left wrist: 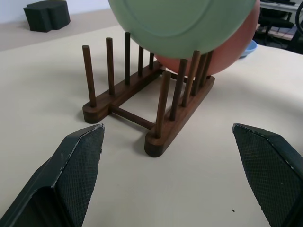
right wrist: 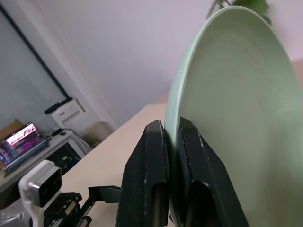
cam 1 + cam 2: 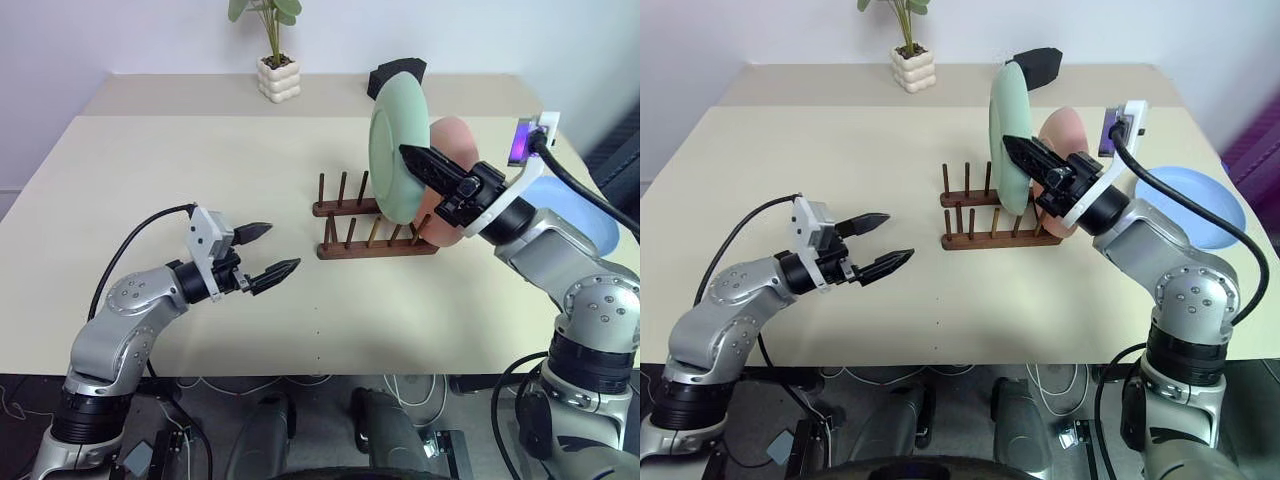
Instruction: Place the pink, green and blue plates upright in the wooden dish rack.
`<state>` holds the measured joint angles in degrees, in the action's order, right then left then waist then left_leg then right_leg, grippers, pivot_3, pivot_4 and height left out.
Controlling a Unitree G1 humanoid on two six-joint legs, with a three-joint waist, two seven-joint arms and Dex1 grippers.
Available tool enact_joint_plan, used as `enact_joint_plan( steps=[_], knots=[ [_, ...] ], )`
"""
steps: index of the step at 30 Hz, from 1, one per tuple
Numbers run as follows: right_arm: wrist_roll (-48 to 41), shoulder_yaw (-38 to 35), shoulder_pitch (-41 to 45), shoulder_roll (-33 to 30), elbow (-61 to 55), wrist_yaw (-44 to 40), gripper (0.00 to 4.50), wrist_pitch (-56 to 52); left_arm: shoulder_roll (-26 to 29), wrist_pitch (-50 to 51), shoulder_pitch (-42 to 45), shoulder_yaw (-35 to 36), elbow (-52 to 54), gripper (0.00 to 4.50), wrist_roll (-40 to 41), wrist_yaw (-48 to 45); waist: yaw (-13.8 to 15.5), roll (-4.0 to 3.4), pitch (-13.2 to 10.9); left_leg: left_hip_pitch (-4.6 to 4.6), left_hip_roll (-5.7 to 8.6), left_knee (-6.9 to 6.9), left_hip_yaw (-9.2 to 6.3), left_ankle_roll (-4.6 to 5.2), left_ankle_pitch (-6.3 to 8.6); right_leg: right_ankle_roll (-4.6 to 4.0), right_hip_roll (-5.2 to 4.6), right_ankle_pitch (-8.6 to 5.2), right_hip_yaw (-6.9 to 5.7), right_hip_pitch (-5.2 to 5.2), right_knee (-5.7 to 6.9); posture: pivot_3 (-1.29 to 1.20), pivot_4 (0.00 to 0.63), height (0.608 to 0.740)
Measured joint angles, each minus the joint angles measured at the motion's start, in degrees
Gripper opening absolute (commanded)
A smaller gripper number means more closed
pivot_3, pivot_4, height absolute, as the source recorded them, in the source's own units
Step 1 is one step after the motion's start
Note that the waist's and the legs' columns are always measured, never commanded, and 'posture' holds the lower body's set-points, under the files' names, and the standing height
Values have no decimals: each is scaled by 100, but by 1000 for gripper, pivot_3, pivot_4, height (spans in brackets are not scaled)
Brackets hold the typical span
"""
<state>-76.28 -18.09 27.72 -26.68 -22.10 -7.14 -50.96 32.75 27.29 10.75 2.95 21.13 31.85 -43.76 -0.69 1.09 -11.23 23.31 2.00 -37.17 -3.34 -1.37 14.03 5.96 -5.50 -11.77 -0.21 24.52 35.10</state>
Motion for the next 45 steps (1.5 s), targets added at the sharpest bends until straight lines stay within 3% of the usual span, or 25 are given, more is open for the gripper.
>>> enact_joint_plan(
  steps=[12, 13, 14, 21, 36, 45],
  knots=[
    [-430, 33, -93, -82, 209, 464, 0, -112, -54, -28, 0, -193, 2, 4451, -97, 16, 1, 0, 0, 1, -1, 0, 0, 1, 0, 0, 0, -1, 0, 0, -2, 0, 150, 736],
    [-454, 33, -93, -96, 218, 458, 712, -112, -56, -30, 0, -197, 2, 4500, -110, 18, 1, 0, 0, 1, -1, 0, 0, 1, 1, 0, 0, -1, 0, 0, -2, 0, 150, 736],
    [-492, 32, -93, -121, 224, 452, 1013, -112, -60, -31, 0, -198, 2, 4500, -120, 19, 1, 0, 0, 1, -1, 0, 0, 1, 1, 0, 0, -1, 0, 0, -2, 0, 150, 736],
    [-524, 33, 165, -201, 457, 596, 4418, -112, -85, -36, 1, -199, 2, 4500, -137, 24, -2, -1, -1, 1, -2, 0, 0, 2, 1, 0, 1, -1, 0, 0, -3, 0, 150, 736],
    [-372, 137, 306, -482, 186, 597, 4418, -91, -135, -49, 2, -214, 1, 4500, -144, 13, 4, -1, -1, 3, -9, 1, 0, 3, 2, -1, 0, -2, 0, 0, -7, 0, 150, 736],
    [250, -101, 306, -1272, -32, -630, 4418, 323, -181, -66, 9, -267, -2, 4500, -183, -3, 15, -2, -2, 6, -10, -1, 7, 5, 3, 0, 0, -3, -1, 0, -12, 0, 150, 736]
  ],
)
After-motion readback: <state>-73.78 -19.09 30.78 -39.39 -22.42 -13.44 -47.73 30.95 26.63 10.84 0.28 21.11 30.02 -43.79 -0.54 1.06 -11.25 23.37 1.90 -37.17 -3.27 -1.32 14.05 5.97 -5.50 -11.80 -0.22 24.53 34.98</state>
